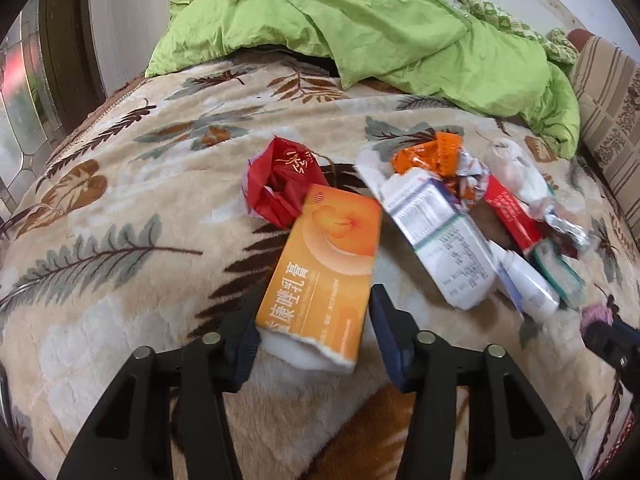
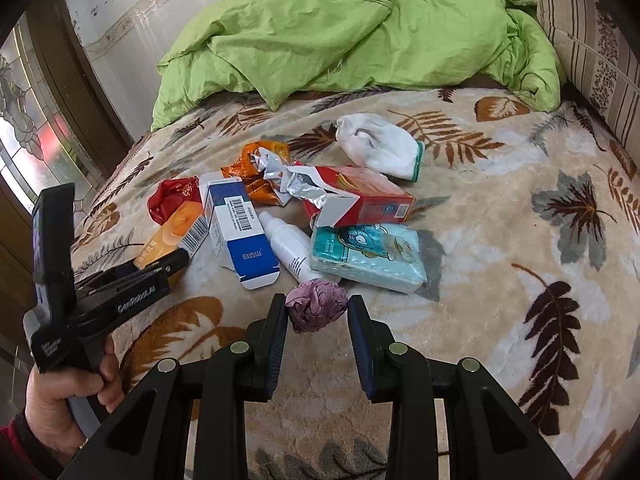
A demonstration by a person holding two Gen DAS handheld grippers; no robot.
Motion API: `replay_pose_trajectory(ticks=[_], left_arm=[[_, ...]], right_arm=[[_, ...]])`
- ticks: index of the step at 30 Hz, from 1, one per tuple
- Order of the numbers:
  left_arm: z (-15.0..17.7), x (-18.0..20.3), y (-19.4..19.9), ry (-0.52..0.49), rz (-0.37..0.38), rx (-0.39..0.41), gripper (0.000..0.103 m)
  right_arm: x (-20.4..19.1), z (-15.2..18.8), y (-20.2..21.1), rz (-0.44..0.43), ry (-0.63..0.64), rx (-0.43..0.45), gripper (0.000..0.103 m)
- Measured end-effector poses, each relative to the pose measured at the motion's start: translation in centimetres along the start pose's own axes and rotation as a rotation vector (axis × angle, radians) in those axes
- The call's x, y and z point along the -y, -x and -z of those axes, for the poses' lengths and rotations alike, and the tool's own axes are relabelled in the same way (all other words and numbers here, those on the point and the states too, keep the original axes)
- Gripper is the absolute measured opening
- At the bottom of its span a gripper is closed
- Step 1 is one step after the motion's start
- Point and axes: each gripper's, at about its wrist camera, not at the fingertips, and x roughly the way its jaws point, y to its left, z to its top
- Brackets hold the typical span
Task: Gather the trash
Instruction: 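Grasp the pink crumpled wrapper with the right tool while the left tool grasps the orange box, then lift the orange box with the left tool while the right tool lifts the pink wrapper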
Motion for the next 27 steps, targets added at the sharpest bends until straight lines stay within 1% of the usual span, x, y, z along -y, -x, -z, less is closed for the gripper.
replay_pose_trajectory(ticks=[2, 4, 7, 9, 11, 13, 14, 18, 21, 24, 26, 27], left_arm=[[0.7, 0.3, 0.9, -0.002, 0.015, -0.005, 0.044], [1.6, 0.5, 1.9, 0.014, 0.051, -0.027, 0.044], [3.4, 0.7, 3.5, 0.070, 0.120, -0.064, 0.044], [5.1, 0.9, 4.5, 0.103, 0.147, -0.092, 0.044], [6.6, 1.5, 5.9, 0.087, 0.139, -0.084, 0.044], [7.3, 2.0, 6.9, 0.072, 0.122, -0.073, 0.044], [7.4, 2.0, 7.0, 0.076, 0.118, -0.072, 0.044], [7.0, 2.2, 6.7, 0.074, 0.107, -0.064, 0.053], [6.3, 2.6, 6.0, 0.063, 0.100, -0.057, 0.055], [6.0, 2.7, 5.0, 0.072, 0.094, -0.069, 0.055], [5.8, 2.7, 4.8, 0.080, 0.077, -0.056, 0.047], [5.8, 2.7, 4.8, 0.078, 0.075, -0.051, 0.045]], right_arm=[[-0.1, 0.1, 0.3, 0.007, 0.002, 0.012, 0.033], [-0.1, 0.2, 0.6, 0.013, 0.005, 0.021, 0.033], [0.0, 0.4, 1.1, 0.018, 0.001, 0.032, 0.033], [0.1, 0.6, 1.5, 0.019, -0.001, 0.035, 0.033], [0.3, 0.9, 2.0, 0.017, -0.009, 0.038, 0.033], [0.6, 1.0, 2.6, 0.011, -0.017, 0.046, 0.033], [0.7, 1.1, 2.9, 0.010, -0.020, 0.052, 0.033], [1.0, 1.0, 3.3, 0.015, -0.027, 0.065, 0.033], [1.1, 1.0, 3.3, 0.015, -0.025, 0.066, 0.033], [1.3, 1.0, 3.4, 0.012, -0.028, 0.068, 0.033], [1.4, 1.0, 3.3, 0.008, -0.032, 0.066, 0.033], [1.4, 1.0, 3.4, 0.007, -0.031, 0.065, 0.033]])
